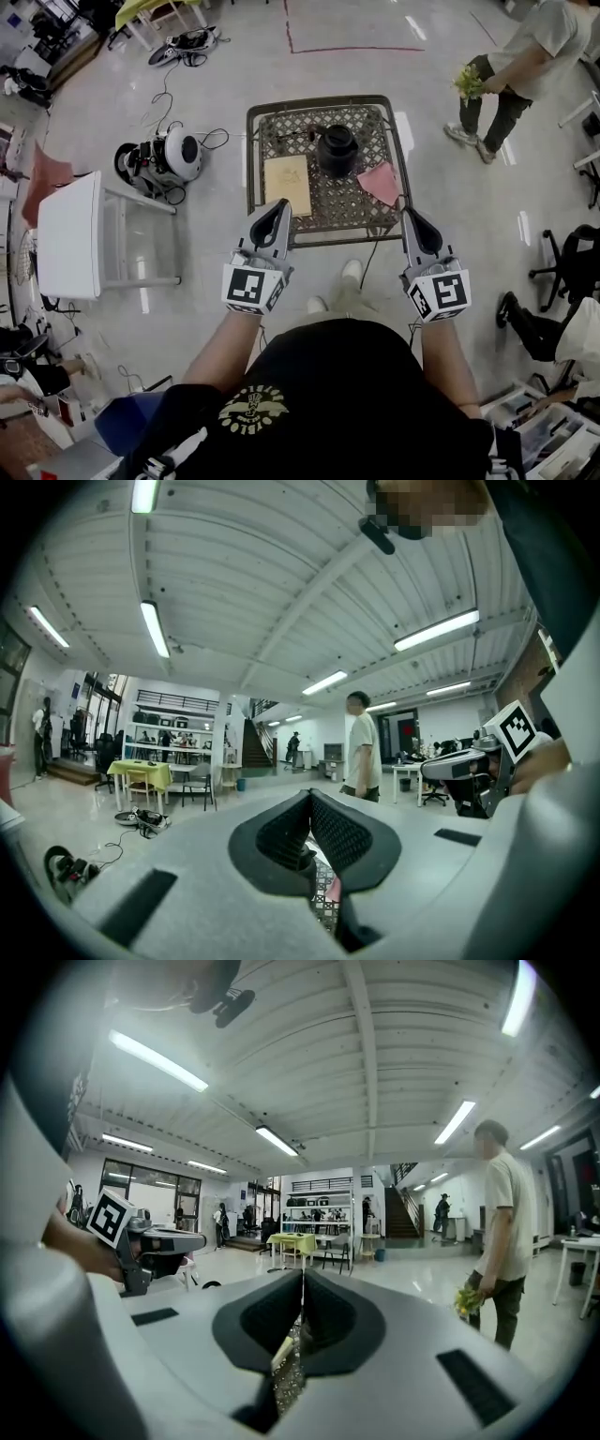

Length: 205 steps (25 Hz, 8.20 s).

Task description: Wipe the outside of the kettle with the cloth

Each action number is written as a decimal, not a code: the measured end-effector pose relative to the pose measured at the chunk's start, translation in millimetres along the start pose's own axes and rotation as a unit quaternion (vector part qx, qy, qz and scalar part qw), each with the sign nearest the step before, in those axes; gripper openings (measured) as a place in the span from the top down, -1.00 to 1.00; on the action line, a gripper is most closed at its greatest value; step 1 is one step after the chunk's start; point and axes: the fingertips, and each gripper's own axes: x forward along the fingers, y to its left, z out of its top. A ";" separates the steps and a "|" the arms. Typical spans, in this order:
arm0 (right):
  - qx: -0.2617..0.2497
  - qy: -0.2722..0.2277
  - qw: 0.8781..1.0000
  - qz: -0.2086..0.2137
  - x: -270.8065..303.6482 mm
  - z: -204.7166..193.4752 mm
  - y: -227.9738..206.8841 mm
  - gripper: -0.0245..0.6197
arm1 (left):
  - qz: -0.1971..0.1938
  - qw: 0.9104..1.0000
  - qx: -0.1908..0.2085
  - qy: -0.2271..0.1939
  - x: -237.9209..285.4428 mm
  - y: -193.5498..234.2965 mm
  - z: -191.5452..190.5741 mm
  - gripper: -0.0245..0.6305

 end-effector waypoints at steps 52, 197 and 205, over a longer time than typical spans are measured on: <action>0.005 -0.035 0.996 0.076 148.9 31.0 -149.2 0.89 | 0.095 0.995 0.026 0.024 158.6 45.9 14.4 0.91; -0.083 0.335 0.914 0.215 281.4 -298.3 -13.7 0.87 | -0.199 0.970 0.040 0.135 384.6 9.8 -188.3 0.91; -0.086 0.340 0.910 0.220 277.0 -307.0 -17.5 0.87 | -0.201 0.969 0.033 0.139 383.2 9.5 -189.6 0.91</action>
